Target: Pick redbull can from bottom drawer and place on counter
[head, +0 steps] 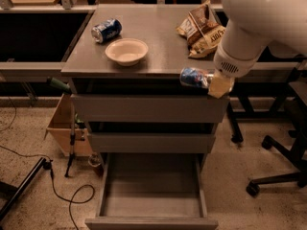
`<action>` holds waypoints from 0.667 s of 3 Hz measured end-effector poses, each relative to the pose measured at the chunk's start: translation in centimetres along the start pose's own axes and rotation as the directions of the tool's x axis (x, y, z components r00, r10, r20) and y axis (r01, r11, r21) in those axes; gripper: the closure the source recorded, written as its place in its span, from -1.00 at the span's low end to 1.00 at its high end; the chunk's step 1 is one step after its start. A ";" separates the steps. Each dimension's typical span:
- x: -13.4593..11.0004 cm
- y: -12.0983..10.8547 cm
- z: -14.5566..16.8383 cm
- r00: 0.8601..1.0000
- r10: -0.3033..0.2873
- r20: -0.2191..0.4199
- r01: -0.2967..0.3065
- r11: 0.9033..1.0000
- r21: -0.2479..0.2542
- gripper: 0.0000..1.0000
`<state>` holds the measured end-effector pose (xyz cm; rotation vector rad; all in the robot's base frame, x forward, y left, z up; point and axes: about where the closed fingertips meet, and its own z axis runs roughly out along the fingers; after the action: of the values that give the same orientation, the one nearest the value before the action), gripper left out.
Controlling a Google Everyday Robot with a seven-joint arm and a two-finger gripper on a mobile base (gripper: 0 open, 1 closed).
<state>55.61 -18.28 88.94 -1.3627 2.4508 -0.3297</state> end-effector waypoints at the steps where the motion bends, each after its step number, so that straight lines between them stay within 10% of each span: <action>1: -2.4 -5.3 0.1 0.985 0.030 0.170 -0.017 0.997 -0.073 1.00; 2: -5.4 -8.1 -0.4 0.951 0.076 0.300 -0.036 0.990 -0.137 1.00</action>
Offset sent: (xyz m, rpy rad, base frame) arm 0.1318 0.0377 0.0995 0.6159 -0.1141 0.1206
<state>64.42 -17.85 92.95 -1.2815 2.2784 0.0540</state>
